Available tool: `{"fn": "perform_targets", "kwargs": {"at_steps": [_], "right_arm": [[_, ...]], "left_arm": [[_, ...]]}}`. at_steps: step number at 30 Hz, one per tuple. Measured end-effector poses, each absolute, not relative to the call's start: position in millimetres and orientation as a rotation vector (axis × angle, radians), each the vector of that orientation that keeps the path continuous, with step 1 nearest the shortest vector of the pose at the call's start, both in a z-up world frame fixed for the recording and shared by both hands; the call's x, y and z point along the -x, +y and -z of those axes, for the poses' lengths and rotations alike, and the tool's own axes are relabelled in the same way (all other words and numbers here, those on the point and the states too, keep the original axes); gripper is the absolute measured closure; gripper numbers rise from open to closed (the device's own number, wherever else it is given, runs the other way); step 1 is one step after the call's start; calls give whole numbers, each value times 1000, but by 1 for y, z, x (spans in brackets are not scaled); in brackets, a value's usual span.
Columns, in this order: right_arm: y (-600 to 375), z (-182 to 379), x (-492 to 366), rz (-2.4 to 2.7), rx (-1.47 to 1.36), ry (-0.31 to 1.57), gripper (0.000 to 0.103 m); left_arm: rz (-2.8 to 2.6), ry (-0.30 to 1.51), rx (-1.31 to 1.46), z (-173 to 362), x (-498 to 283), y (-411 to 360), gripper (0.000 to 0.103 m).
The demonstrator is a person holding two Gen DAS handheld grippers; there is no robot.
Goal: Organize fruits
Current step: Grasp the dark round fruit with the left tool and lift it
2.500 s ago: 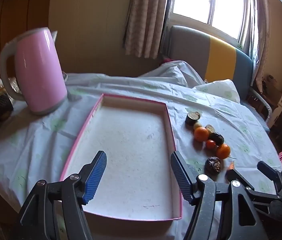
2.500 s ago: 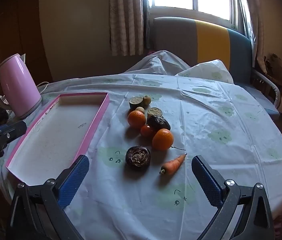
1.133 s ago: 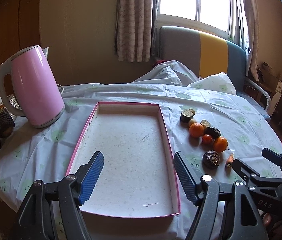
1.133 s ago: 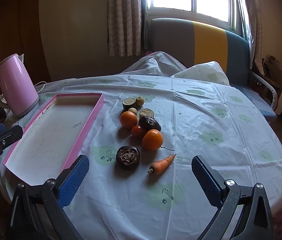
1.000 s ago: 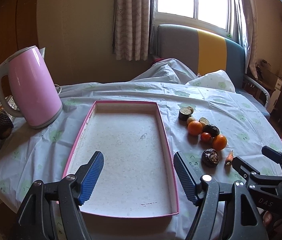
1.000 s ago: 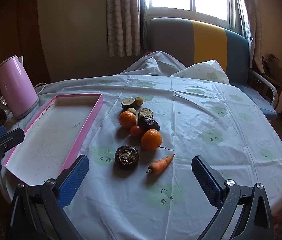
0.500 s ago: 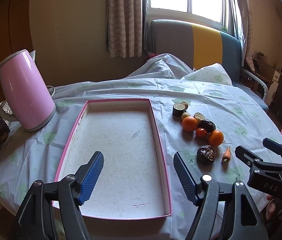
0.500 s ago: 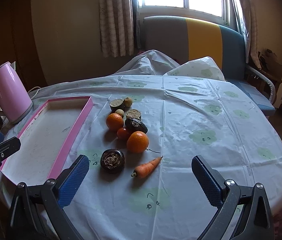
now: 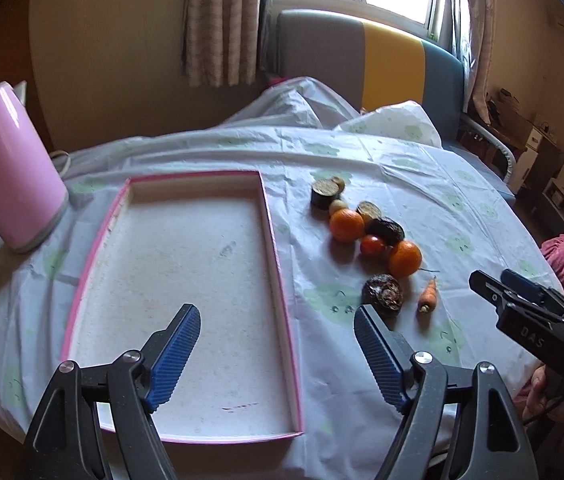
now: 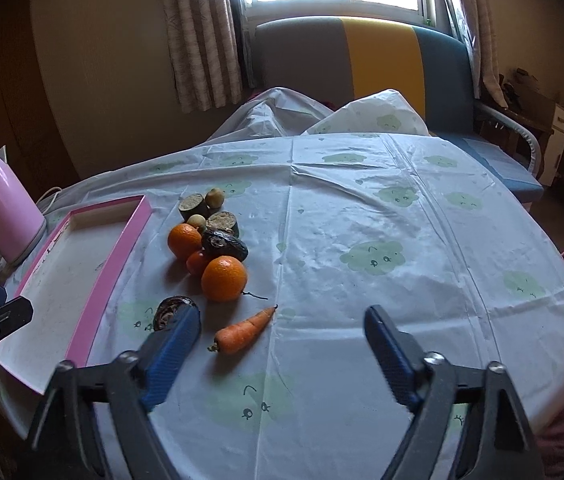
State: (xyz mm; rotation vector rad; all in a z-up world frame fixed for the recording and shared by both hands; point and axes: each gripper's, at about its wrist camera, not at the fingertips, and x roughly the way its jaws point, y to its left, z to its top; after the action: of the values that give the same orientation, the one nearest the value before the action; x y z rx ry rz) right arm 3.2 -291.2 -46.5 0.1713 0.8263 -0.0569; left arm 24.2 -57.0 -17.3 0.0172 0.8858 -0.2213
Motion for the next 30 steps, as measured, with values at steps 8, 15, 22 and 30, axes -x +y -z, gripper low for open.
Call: {"fn": "perform_targets", "kwargs": {"at_steps": [8,15,22,30], "right_arm": [[-321,67,-2,74,-273,888,46],[-320,79,0,20,-269,912,46],[-307,87,-3,-38,-215,937,46],[-303,90,-2,-76,-230,949,65]], "left_arm": [[375,1022,17,39,-43,-89,37],[468,1081,-65,61,-64,-135,45],[472,1096,-106,77,-85,-159,45],[438,1084,-66,87,-87,-142,59]]}}
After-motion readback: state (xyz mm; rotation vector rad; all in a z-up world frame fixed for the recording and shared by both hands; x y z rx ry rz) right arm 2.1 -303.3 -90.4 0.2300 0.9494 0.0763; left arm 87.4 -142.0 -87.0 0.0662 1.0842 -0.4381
